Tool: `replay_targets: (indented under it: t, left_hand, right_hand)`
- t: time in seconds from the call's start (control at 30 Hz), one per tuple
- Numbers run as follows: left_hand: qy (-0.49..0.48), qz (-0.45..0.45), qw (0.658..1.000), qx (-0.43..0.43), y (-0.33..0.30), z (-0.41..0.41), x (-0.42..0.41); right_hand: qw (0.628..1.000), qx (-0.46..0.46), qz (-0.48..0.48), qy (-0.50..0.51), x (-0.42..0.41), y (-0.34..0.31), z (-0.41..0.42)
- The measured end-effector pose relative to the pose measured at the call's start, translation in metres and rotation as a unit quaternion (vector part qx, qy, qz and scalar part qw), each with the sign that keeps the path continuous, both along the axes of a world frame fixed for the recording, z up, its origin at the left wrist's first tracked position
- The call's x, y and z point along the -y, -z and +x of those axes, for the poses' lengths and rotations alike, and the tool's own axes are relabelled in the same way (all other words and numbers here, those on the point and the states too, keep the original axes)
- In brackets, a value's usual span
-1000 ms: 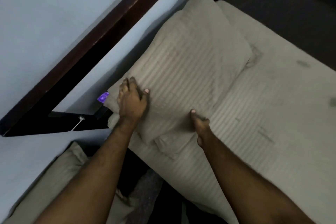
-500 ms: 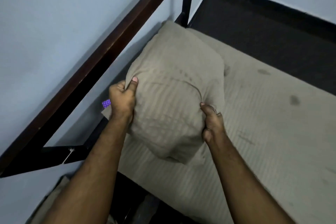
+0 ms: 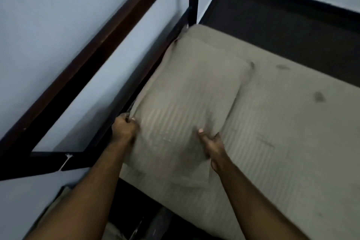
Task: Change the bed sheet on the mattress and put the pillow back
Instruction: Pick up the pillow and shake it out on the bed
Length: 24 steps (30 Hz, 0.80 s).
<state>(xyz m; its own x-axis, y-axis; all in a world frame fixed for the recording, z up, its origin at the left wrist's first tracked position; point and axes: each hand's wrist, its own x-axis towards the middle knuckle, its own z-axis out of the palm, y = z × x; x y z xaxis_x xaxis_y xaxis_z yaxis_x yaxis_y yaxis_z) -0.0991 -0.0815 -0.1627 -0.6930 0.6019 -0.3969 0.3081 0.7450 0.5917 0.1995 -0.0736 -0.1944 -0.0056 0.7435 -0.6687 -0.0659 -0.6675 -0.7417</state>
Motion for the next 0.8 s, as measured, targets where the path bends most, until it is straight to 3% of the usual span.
replay_targets:
  t: [0.1,0.23,0.3,0.37,0.47,0.53,0.63,0.7,0.8]
  left_hand:
    - [-0.013,-0.063,0.998,0.016,0.036,-0.007,0.024]
    - [-0.023,-0.062,0.998,0.017,0.066,0.001,0.053]
    - [-0.091,-0.085,0.991,0.039,0.078,0.005,0.061]
    - [-0.182,-0.087,0.972,0.116,0.085,0.009,0.068]
    - [-0.226,-0.038,0.944,0.24,0.101,0.008,0.082]
    - [-0.212,0.032,0.951,0.223,0.104,0.005,0.09]
    - [-0.188,0.178,0.951,0.168,0.075,0.001,0.094]
    - [-0.212,0.259,0.934,0.13,0.052,-0.004,0.095]
    - [-0.312,0.287,0.899,0.109,0.047,-0.014,0.1]
  right_hand:
    - [0.993,0.057,0.001,-0.103,0.03,0.039,0.005]
    - [0.981,0.16,-0.002,-0.112,0.06,0.061,0.004]
    - [0.982,0.155,-0.035,-0.104,0.065,0.061,-0.002]
    - [0.985,0.124,-0.065,-0.097,0.067,0.058,-0.004]
    - [0.961,0.129,-0.091,-0.228,0.065,0.059,-0.001]
    - [0.915,0.187,-0.11,-0.341,0.069,0.057,0.005]
    - [0.903,0.277,-0.09,-0.315,0.084,0.054,0.013]
    - [0.915,0.251,-0.079,-0.304,0.095,0.05,0.007]
    - [0.91,0.246,-0.068,-0.326,0.119,0.048,-0.009]
